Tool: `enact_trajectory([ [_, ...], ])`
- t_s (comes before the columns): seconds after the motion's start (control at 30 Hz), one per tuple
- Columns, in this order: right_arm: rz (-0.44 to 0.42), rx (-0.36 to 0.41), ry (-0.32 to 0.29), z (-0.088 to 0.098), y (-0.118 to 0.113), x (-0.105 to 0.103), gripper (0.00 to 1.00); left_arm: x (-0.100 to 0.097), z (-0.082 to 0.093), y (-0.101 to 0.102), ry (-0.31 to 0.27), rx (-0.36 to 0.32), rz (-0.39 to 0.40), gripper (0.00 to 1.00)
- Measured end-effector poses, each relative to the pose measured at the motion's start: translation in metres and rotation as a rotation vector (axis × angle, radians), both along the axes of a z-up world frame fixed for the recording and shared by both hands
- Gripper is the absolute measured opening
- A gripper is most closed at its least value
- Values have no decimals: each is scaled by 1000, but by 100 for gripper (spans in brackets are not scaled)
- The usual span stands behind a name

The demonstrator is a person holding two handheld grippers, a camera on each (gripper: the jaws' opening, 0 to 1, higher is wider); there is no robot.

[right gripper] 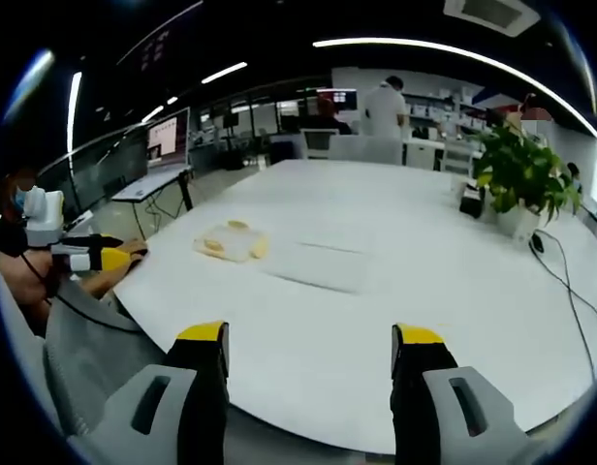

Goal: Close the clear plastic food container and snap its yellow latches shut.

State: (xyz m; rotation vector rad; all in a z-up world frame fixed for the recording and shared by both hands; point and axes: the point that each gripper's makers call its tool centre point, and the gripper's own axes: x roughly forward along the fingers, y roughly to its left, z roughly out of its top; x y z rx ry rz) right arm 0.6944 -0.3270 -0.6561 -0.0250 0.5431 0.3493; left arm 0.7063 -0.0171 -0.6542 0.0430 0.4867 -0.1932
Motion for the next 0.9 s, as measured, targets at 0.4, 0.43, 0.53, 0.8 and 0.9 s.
enact_trajectory([
  [0.4, 24, -1, 10, 2, 3, 4, 65, 0, 4, -4, 14, 3, -20, 47],
  [0.43, 29, -2, 10, 3, 4, 5, 65, 1, 5, -4, 13, 3, -21, 47],
  [0.53, 35, -3, 7, 5, 5, 8, 65, 4, 7, -4, 12, 4, -30, 47],
  [0.8, 43, -12, 10, 5, 6, 16, 65, 12, 8, 1, 13, 3, -26, 47],
  [0.9, 47, -17, 12, 6, 7, 19, 65, 14, 8, 2, 13, 1, -25, 47],
])
